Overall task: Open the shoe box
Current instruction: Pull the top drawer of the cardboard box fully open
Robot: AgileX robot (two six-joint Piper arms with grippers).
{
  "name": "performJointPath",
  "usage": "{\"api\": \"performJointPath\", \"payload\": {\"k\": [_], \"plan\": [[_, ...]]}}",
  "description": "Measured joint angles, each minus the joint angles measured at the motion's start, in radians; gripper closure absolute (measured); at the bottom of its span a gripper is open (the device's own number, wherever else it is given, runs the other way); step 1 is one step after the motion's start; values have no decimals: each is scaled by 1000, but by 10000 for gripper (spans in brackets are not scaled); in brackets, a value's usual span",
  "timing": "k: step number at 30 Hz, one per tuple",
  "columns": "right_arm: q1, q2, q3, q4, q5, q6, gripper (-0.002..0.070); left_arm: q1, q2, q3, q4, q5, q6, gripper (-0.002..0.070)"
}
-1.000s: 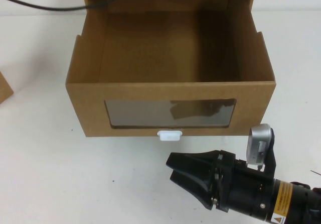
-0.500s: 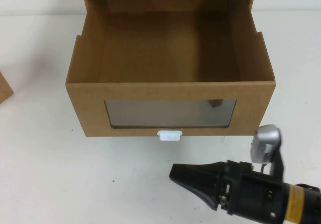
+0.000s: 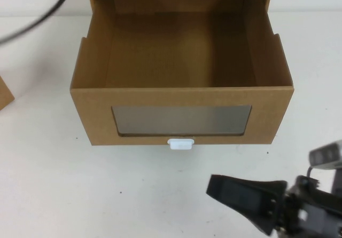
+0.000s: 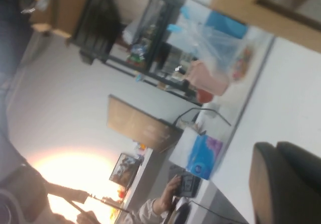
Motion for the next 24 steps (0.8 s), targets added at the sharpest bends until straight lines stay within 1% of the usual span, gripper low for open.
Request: {"api": "performJointPath", "payload": {"k": [4, 7, 11, 15, 20, 24], "plan": [[0, -106, 1, -48, 80, -4, 694, 0, -164, 199, 28, -46, -34, 680], [0, -222, 2, -66, 199, -4, 694, 0, -261, 315, 85, -52, -102, 680], [0, -397, 3, -76, 420, -4, 694, 0, -376, 445, 177, -52, -212, 680], [0, -570, -6, -106, 718, -4, 694, 0, -483, 549, 199, -55, -246, 680], [0, -726, -98, -266, 1043, -4, 694, 0, -638, 672, 208, -26, -286, 680], [0, -764, -166, -388, 1212, -6, 694, 0, -755, 789, 207, -20, -313, 680]]}}
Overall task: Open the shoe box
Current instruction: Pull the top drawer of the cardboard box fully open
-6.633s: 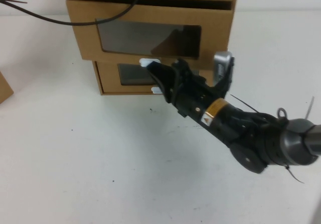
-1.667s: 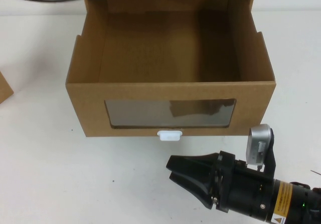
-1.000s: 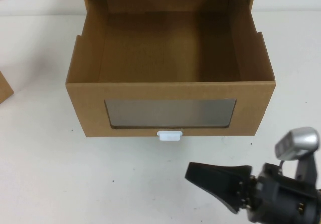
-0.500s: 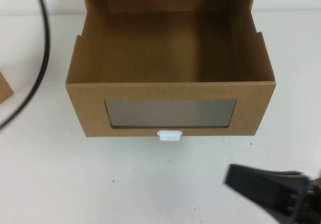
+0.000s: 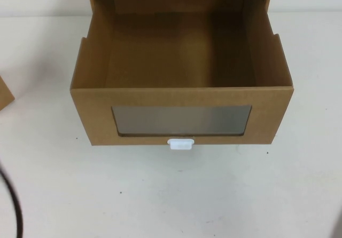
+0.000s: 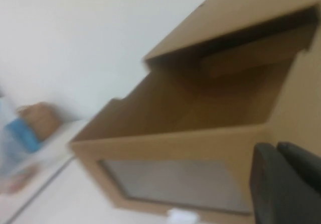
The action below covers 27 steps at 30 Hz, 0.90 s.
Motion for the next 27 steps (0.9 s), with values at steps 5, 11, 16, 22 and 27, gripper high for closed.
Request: {"api": "performJointPath", "payload": {"k": [5, 11, 16, 22, 27], "plan": [[0, -2, -23, -103, 122, -17, 694, 0, -178, 182, 19, 27, -35, 680], [0, -3, -67, -124, 361, -201, 694, 0, -398, 341, 44, 25, -106, 680], [0, -3, -111, -119, 516, -317, 694, 0, -508, 441, 47, 36, -128, 680], [0, -3, -122, -205, 597, -346, 694, 0, -551, 523, 45, 74, -154, 680], [0, -5, -122, -230, 608, -346, 694, 0, -551, 534, 45, 81, -163, 680]]}}
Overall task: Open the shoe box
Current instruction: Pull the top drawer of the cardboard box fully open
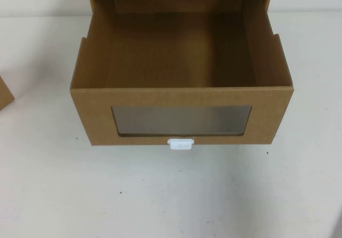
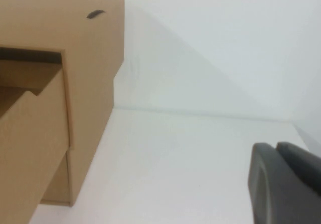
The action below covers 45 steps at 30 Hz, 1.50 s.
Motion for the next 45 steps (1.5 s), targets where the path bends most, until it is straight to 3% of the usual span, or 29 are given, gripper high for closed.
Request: {"api": "performJointPath", "payload": {"k": [19, 30, 41, 45], "plan": [[0, 0, 0, -6, -92, 0, 694, 0, 0, 0, 0, 0, -7, 680], [0, 0, 12, 4, -45, -2, 694, 0, 0, 0, 0, 0, -7, 680], [0, 0, 22, -8, -184, -59, 694, 0, 0, 0, 0, 0, -7, 680], [0, 0, 22, -22, -290, -154, 694, 0, 0, 0, 0, 0, -7, 680]]}}
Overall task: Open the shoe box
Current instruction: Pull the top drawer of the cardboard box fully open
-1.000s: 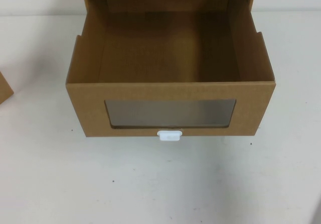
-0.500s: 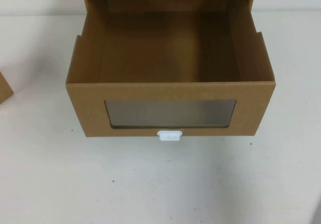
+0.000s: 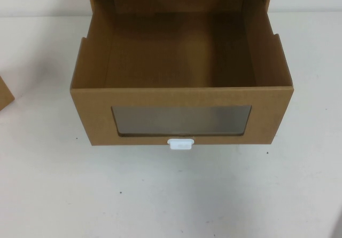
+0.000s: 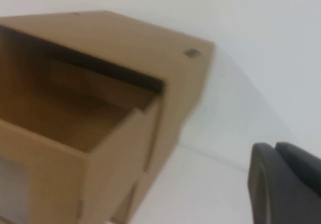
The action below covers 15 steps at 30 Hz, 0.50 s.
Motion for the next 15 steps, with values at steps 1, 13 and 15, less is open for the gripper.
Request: {"api": "performJointPath", "payload": {"k": [1, 13, 15], "plan": [[0, 0, 0, -6, -34, -28, 694, 0, 0, 0, 0, 0, 0, 680], [0, 0, 95, -27, -137, -111, 694, 0, 0, 0, 0, 0, 0, 680], [0, 0, 128, -14, -132, -111, 694, 0, 0, 0, 0, 0, 0, 680]]}}
